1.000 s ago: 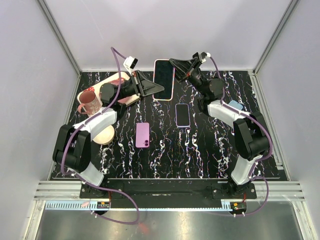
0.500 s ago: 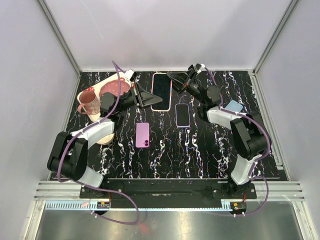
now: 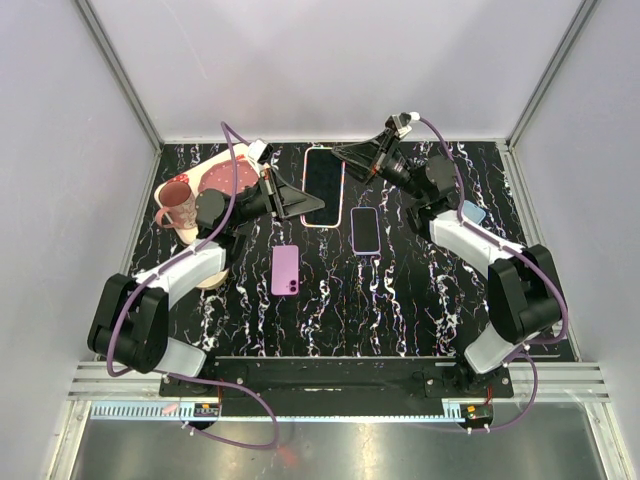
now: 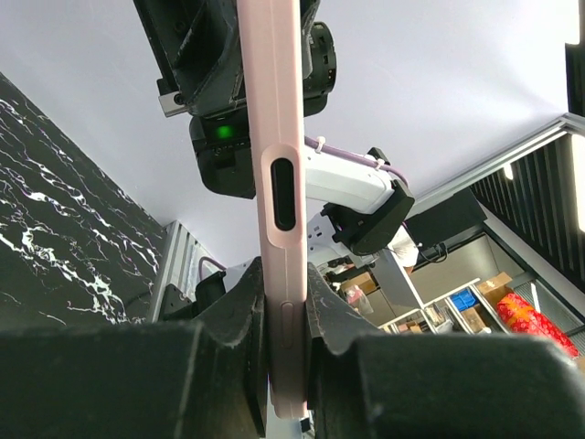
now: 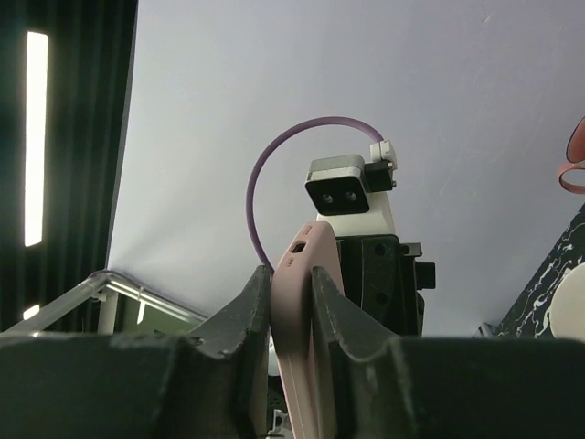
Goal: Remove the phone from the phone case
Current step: Remove the phone case from the phone.
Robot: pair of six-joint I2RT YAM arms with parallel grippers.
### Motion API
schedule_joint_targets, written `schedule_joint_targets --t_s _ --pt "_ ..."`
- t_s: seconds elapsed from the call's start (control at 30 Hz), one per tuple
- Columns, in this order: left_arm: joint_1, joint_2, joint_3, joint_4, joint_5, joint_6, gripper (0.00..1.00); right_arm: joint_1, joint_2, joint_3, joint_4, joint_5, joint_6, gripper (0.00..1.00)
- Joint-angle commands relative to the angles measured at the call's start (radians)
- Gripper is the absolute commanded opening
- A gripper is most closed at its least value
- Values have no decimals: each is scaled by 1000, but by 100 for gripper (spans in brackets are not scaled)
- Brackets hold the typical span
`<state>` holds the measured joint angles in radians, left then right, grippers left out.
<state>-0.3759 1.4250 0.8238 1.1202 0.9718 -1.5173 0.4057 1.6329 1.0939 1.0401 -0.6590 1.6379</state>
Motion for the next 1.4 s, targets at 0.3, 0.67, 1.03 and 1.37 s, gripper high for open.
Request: schedule_joint_targets --t_s 0.3,0.67,1.03,1.37 --pt "-20 -74 12 260 88 46 0 -28 10 35 11 35 68 47" --pt "-17 -75 20 176 79 87 0 -30 -48 -26 37 55 56 58" --pt "-14 -83 21 26 54 147 0 -31 -180 -37 -183 108 -130 68" --pt "-9 -81 28 -3 27 155 0 -24 -188 -49 -225 96 -161 62"
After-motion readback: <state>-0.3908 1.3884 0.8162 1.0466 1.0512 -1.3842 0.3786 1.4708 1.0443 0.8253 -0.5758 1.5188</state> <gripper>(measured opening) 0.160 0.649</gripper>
